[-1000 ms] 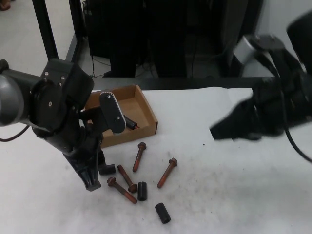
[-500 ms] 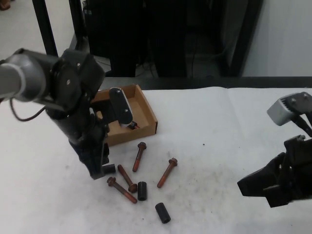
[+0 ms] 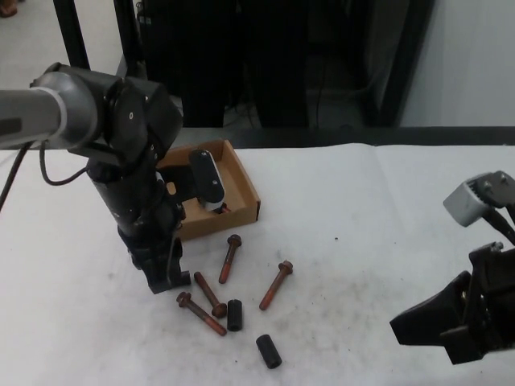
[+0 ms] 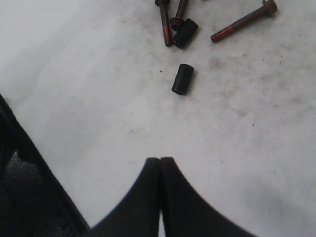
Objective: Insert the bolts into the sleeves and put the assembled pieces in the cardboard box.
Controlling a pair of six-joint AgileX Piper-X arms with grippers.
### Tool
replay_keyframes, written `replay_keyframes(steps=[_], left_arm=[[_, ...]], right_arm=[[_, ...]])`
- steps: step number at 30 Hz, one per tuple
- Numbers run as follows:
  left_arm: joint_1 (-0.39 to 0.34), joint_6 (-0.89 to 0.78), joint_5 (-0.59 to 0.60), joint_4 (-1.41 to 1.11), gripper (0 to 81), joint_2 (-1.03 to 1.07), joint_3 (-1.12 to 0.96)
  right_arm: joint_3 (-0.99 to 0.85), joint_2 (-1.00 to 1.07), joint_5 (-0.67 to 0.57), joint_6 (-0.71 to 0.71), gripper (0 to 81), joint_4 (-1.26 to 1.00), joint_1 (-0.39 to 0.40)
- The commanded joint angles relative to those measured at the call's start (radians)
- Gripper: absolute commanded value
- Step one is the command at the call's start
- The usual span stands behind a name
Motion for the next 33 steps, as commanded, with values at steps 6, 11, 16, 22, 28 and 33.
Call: replay_keyframes(steps=[6,11,16,22,28,33], left_arm=[[0.002,0.004,0.01,-0.006,37.1,0.039,-0.012],[-0.001,0.004,0.006,-0.02,37.1,0.087,-0.012],[-0.001,0.004,0.013,-0.053,37.1,0.117,-0.012],[-0.001,0.002,0.029,-0.053,37.1,0.161,-0.012],[-0.001,-0.063,0.028,-0.053,11.8,0.164,-0.012],[0.01,-0.199,0.13,-0.019,0.8,0.152,-0.012]], right_arm=[[0.013,-0.01,-0.011,0.001,0.2,-0.021,0.001],[0.013,-0.01,-0.011,0.001,0.2,-0.021,0.001],[0.013,-0.01,-0.011,0.001,0.2,-0.028,0.001],[0.019,-0.01,-0.011,0.001,0.2,-0.055,0.001],[0.019,-0.007,-0.011,0.001,0.2,-0.067,0.001],[0.019,0.031,0.01,0.115,0.2,-0.105,0.001]])
